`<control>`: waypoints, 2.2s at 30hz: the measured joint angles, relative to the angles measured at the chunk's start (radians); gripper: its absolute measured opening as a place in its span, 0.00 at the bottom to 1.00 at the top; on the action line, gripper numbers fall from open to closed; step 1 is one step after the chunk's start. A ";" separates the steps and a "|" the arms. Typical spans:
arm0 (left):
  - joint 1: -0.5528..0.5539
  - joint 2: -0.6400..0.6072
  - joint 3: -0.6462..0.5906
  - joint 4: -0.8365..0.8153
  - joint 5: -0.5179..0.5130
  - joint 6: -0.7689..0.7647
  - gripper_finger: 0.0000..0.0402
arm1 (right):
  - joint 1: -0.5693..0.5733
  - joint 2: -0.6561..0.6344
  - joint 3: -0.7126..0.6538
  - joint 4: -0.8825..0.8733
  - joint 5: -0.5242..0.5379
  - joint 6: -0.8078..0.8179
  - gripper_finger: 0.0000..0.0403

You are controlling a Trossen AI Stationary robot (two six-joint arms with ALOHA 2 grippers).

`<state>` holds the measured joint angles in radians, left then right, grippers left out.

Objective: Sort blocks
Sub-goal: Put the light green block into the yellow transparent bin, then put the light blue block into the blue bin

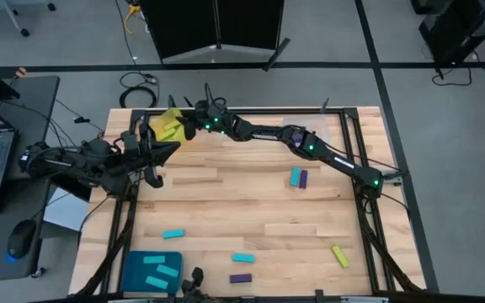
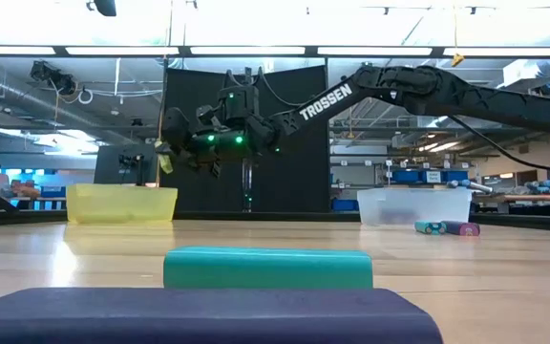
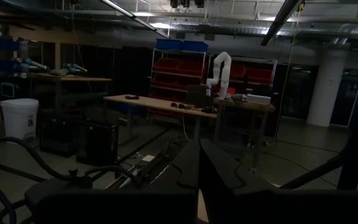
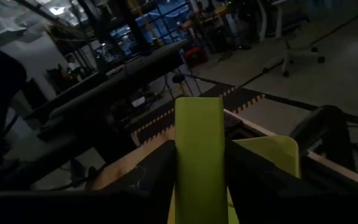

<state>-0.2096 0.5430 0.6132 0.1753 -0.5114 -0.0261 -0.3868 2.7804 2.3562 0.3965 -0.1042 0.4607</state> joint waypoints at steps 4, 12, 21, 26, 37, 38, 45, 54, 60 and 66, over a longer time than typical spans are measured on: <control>0.000 0.000 0.000 0.000 0.000 0.000 0.03 | 0.004 0.000 0.000 0.024 -0.018 -0.019 0.43; 0.000 0.000 0.000 0.000 0.000 0.000 0.03 | 0.005 0.000 0.000 0.034 -0.021 -0.026 0.53; 0.000 0.000 0.000 -0.003 0.000 -0.002 0.03 | 0.026 -0.031 -0.001 0.040 -0.087 -0.056 0.53; 0.000 0.000 0.000 -0.009 0.000 -0.003 0.03 | 0.059 -0.054 0.000 0.039 -0.073 -0.147 0.37; 0.000 0.000 0.000 -0.016 0.000 -0.011 0.03 | 0.150 -0.090 0.000 -0.037 -0.009 -0.271 0.02; 0.000 0.000 0.000 -0.017 0.000 -0.012 0.03 | 0.161 -0.089 -0.001 -0.044 0.002 -0.279 0.02; 0.000 0.000 0.000 -0.039 0.000 -0.034 0.03 | 0.236 -0.088 0.000 -0.133 0.106 -0.334 0.01; 0.000 0.000 0.000 -0.043 0.014 -0.035 0.03 | 0.302 -0.163 -0.113 -0.111 0.219 -0.415 0.01; 0.000 0.000 0.000 -0.046 0.019 -0.033 0.03 | 0.312 -0.430 -0.605 0.198 0.227 -0.418 0.01; 0.005 0.062 0.000 -0.072 0.007 -0.036 0.03 | 0.322 -0.778 -1.163 0.416 0.365 -0.410 0.01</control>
<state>-0.2043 0.6052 0.6131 0.1033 -0.5045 -0.0624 -0.0651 2.0028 1.1937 0.8128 0.2605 0.0503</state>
